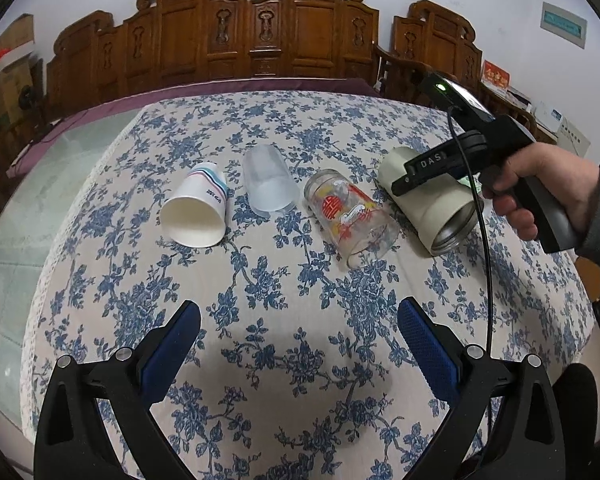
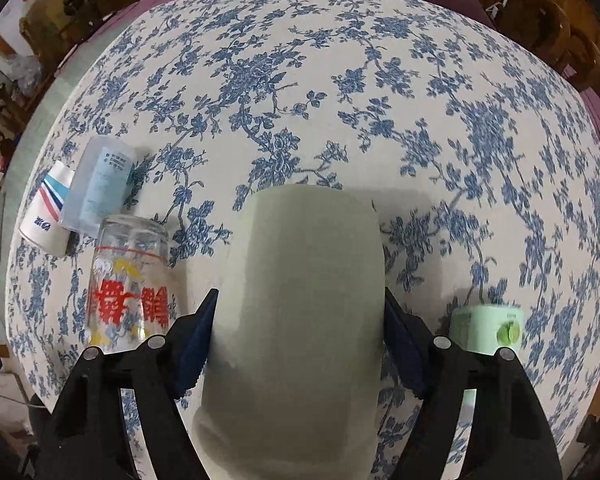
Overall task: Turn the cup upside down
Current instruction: 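Lift the cream cup with the right gripper and carry it toward the left gripper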
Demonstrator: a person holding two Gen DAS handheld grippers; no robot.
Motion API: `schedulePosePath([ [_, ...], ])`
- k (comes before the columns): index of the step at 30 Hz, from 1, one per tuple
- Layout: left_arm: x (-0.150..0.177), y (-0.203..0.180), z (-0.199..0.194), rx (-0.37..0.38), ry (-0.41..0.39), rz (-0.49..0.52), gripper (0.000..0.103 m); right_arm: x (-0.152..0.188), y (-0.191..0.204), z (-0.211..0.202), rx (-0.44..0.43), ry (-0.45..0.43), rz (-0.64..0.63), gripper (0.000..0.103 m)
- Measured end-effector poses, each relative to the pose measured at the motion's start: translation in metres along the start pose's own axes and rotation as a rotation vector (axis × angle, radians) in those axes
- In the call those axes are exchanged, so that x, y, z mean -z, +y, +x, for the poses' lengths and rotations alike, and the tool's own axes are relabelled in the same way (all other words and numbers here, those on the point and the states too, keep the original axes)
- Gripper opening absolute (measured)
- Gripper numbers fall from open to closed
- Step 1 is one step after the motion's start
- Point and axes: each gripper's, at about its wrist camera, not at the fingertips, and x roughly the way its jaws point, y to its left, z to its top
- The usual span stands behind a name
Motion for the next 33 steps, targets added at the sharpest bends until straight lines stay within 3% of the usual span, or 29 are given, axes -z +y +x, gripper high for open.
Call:
schedulePosePath([
  [8, 0.007, -0.006, -0.025, 0.005, -0.029, -0.006, 0.095, 0.039, 0.000, -0.038, -0.024, -0.080, -0.007, 0.077],
  [19, 0.017, -0.012, -0.066, -0.004, -0.086, -0.002, 0.095, 0.101, 0.031, -0.098, -0.092, -0.165, -0.076, 0.077],
  [28, 0.030, 0.006, -0.085, -0.028, -0.110, -0.039, 0.095, 0.157, 0.073, -0.077, -0.192, -0.102, -0.089, 0.077],
  [33, 0.035, 0.013, -0.090, -0.047, -0.106, -0.049, 0.095, 0.167, 0.084, -0.052, -0.184, -0.056, -0.080, 0.077],
])
